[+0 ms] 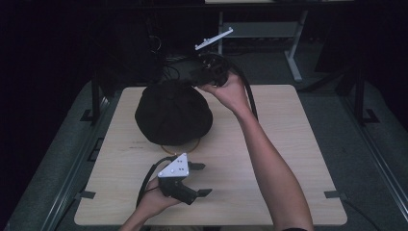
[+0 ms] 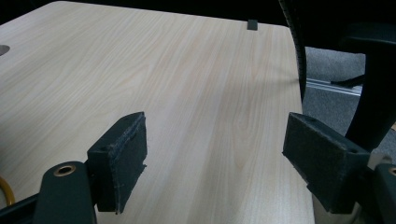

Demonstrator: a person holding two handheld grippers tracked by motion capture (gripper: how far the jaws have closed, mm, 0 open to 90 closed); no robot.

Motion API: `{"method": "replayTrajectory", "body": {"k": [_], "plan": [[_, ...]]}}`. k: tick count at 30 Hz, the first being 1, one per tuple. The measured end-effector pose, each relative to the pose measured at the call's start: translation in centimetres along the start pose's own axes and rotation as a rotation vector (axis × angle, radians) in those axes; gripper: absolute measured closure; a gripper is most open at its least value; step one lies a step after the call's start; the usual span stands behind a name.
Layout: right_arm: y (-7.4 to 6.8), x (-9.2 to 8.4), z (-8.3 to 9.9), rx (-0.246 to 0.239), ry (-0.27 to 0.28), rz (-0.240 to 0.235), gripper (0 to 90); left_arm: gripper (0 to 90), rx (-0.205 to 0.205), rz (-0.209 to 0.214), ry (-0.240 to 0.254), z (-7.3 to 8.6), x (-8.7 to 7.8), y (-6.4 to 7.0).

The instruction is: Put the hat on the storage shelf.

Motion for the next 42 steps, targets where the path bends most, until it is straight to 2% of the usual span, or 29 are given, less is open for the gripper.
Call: {"method": "replayTrajectory", "body": {"k": [5, 11, 13, 30, 42], "plan": [[-0.1, -0.8, 0.4, -0.007, -0.003, 0.015, 33.7, 21.1, -0.017, -0.002, 0.006, 0.1, -0.1, -0.1], [0.0, -1.5, 1.0, -0.001, 0.0, 0.024, 32.8, 20.9, -0.017, -0.006, -0.001, 0.1, -0.2, -0.2], [0.0, -1.8, 1.3, 0.005, 0.004, 0.025, 32.5, 20.9, -0.031, -0.005, 0.0, 0.1, -0.2, -0.1], [0.2, -3.9, 3.2, 0.028, 0.005, 0.045, 29.0, 20.6, -0.031, -0.02, -0.007, 0.3, -0.2, -0.5], [-0.2, -6.0, 5.2, 0.039, 0.014, 0.067, 27.1, 20.4, -0.041, -0.033, -0.011, 0.5, -0.3, -0.9]]}}
Point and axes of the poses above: each handheld gripper's, and its own axes: x roughly forward along the jaws, z roughly out of its underside, y roughly to its right, the point moved 1 cm from there along x, roughly forward along the jaws, and after that the axes turned 15 degrees about -z, right-handed, at the moved point
